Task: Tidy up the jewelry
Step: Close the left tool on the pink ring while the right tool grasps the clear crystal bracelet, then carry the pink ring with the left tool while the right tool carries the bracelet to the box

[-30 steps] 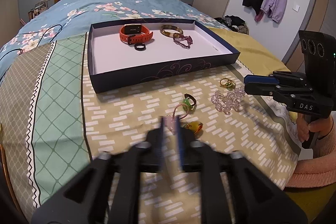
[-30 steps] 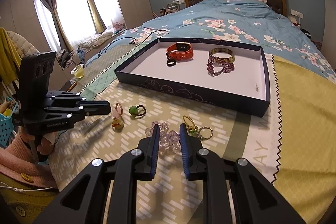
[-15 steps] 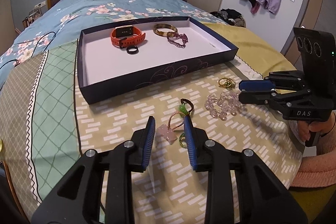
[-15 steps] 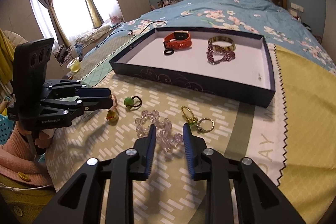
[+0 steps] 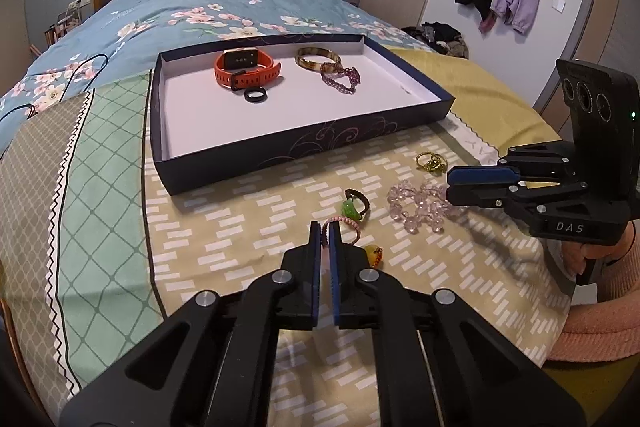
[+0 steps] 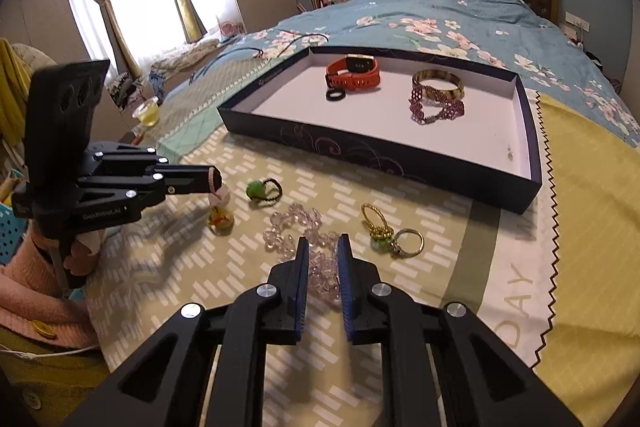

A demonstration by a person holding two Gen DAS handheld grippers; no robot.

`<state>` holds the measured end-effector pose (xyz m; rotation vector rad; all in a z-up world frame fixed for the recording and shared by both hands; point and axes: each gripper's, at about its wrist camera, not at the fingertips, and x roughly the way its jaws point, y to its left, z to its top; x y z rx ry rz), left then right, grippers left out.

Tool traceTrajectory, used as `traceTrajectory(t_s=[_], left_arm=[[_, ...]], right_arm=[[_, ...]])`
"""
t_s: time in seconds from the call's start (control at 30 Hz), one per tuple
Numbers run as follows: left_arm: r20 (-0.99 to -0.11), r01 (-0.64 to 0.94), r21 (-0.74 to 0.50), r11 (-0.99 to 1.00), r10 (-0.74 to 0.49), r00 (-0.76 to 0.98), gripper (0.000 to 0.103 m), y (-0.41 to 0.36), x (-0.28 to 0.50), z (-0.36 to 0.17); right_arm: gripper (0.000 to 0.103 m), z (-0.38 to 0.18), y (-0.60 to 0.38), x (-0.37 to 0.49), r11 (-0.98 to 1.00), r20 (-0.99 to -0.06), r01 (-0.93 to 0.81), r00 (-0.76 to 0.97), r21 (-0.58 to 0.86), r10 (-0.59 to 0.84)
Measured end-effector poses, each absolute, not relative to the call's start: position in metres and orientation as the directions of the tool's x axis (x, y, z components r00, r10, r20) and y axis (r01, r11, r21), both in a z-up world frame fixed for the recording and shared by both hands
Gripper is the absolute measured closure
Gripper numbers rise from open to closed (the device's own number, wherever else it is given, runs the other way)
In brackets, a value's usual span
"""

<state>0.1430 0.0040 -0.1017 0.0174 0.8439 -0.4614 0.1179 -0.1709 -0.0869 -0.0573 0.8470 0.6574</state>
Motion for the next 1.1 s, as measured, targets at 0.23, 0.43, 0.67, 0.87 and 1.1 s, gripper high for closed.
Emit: traceTrajectory(t_s=[0.23, 0.43, 0.67, 0.87, 1.1], left_arm=[[-0.698, 0.389, -0.184, 0.903, -0.399, 0.595, 0.099, 0.012, 0.138, -0.093], [-0.686, 0.375, -0.198, 0.906, -0.401, 0.607, 0.099, 0.017, 0.136, -0.089], [-0.683, 0.366, -0.207, 0.907, -0.402, 0.609, 0.099, 0.017, 0.136, -0.09], [-0.673, 0.356, -0.217, 0.909, -0.403, 0.62, 0.099, 0.02, 0.137, -0.087], [-0.643, 0.359, -0.227, 0.905, -0.417, 0.642, 0.099, 0.024, 0.14, -0.073]], right_arm=[[0.103, -0.079, -0.172, 0.118, 0.796, -0.693, -0.565, 0.485, 0.217, 0.533], [0.06, -0.085, -0.171, 0.118, 0.813, -0.718, -0.551, 0.487, 0.19, 0.497], [0.083, -0.096, -0.155, 0.117, 0.803, -0.752, -0.58, 0.466, 0.138, 0.466], [0.084, -0.087, -0.163, 0.117, 0.803, -0.719, -0.57, 0.484, 0.174, 0.499], [0.084, -0.062, -0.17, 0.118, 0.796, -0.665, -0.574, 0.521, 0.191, 0.536]])
